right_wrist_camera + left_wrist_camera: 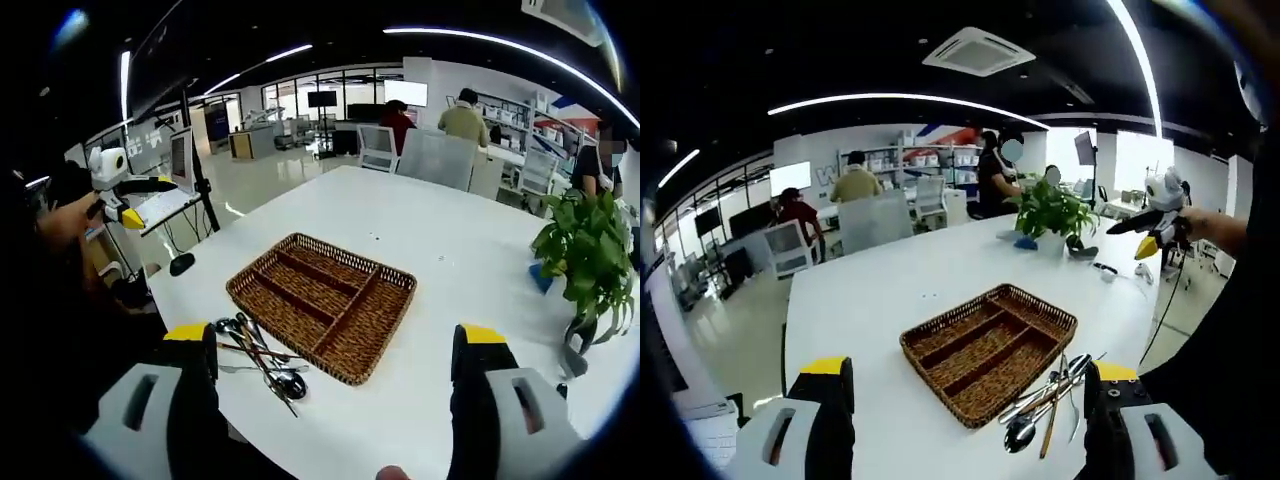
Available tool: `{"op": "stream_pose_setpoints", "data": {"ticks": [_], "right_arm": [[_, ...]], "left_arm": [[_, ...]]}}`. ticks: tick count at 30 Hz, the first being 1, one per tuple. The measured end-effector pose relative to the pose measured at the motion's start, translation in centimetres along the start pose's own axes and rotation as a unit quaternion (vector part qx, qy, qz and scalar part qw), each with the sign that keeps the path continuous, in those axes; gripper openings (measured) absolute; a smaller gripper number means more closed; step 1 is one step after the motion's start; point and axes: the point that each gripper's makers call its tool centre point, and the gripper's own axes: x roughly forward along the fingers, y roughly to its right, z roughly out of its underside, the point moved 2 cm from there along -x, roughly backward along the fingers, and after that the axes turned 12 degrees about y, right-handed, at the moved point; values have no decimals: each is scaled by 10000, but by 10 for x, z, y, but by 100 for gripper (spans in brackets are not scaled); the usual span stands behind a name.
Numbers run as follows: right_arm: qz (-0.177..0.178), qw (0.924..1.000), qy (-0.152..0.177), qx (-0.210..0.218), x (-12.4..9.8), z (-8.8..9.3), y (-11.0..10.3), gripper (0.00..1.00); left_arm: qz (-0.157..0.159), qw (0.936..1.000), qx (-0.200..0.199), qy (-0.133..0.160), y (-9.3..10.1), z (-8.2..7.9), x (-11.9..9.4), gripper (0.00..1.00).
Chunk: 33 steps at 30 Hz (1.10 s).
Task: Arrange the knives, forks, and spoons in their matching storage slots by inserting each utensil handle-first until every utensil is classified and aligned in the correct compartment
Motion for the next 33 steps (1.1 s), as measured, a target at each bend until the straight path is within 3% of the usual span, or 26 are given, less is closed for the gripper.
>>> {"op": "stream_pose_setpoints", "data": {"ticks": [4,7,9,10,14,15,16,17,20,22,25,27,30,31,33], "right_arm": [[-72,10000,-5,-30,-3,-5,7,99],[-82,9999,-20,-141,-4,-8,13,99],[-20,9998,-117,-181,-5,-5,20,99],[23,9997,-173,-146,-6,-4,23,99],[-35,9996,-283,11,-7,-6,25,99],[-75,9997,-219,23,-6,-12,23,99],[-136,9998,110,48,-2,-24,19,99],[-145,9999,89,-7,-3,-25,17,99],[-68,9995,-43,-292,-2,-18,18,99],[164,9990,-296,-279,-6,-8,25,99],[150,9997,-163,-102,-13,-11,24,99],[137,9996,-224,-81,-15,-7,24,99],[19,9999,-144,-91,-13,-8,24,99],[8,9998,-179,-18,-13,-9,24,99],[-193,9997,36,-158,-13,-18,19,99]], "left_arm": [[-87,9997,191,104,-5,-10,8,100],[39,9999,85,109,-3,-18,11,100],[7,9999,153,16,-6,-17,14,100],[-45,9998,32,-180,-8,-12,14,100],[-111,9995,-172,-250,-7,-11,15,100],[-148,9993,-248,-220,-7,-12,14,100],[-152,9995,-236,-174,-8,-14,14,100],[-144,9996,-213,-148,-8,-14,14,100],[-23,10000,-11,-14,-7,-13,14,100],[35,9997,-222,-72,-6,-8,15,100],[146,9997,147,-127,-4,-7,12,100],[55,9996,110,-271,-5,-2,7,100],[-81,9999,41,-63,-7,-9,-2,100],[-225,9996,-147,-44,-10,-10,-7,100],[-316,9995,-24,-63,-12,-14,-14,100]]}}
